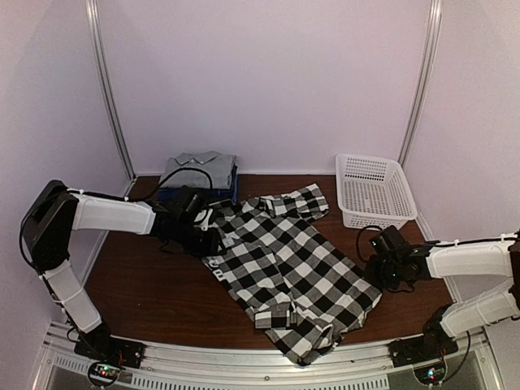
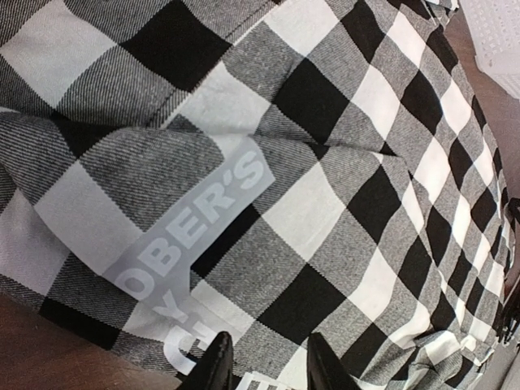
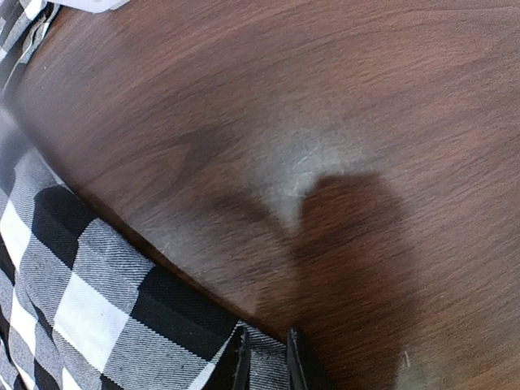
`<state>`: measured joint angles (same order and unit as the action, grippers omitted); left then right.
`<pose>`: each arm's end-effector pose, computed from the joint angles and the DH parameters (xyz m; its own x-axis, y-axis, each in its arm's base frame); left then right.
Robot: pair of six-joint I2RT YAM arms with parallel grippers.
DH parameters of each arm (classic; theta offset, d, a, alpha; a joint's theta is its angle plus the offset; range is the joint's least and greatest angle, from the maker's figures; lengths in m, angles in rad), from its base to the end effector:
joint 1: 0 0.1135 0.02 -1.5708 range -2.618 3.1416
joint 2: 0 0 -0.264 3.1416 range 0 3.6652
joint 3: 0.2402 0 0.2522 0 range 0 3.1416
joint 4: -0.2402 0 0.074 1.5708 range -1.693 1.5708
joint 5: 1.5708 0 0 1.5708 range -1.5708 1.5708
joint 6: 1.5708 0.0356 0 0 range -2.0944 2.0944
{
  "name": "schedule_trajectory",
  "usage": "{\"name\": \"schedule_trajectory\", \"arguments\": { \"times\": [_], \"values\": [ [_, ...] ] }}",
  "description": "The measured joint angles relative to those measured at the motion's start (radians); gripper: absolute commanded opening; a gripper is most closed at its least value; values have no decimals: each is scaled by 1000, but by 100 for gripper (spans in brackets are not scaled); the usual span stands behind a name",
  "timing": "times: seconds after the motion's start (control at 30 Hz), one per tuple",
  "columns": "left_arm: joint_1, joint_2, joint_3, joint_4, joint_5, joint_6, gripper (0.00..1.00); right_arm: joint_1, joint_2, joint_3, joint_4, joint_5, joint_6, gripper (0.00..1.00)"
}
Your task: Fold and stack the long sleeve shirts
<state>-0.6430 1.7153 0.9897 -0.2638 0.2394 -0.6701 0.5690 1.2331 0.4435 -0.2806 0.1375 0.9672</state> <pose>0.2676 -0.2111 0.1663 -0.9507 -0.0416 -0.3074 0.1229 0.8594 -0.4964 0.1712 0.1037 0.1350 -0.8133 0.4479 -0.3714 0.3370 0.8829 0.3269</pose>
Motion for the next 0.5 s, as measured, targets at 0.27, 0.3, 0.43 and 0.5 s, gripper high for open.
{"name": "schedule_trajectory", "arguments": {
  "times": [0.27,0.3,0.43,0.5],
  "values": [
    [0,-13,-10,-1,-1,-1,34,107,-58,100,-73,11,-97,48],
    [0,-20,-18,0,-1,-2,35,137,-71,127,-79,18,-112,51],
    [0,-48,-51,0,-8,-10,35,266,-98,213,-85,42,-165,56],
    [0,-55,-64,2,-11,-14,35,344,-90,244,-83,47,-187,59]
  ]
}}
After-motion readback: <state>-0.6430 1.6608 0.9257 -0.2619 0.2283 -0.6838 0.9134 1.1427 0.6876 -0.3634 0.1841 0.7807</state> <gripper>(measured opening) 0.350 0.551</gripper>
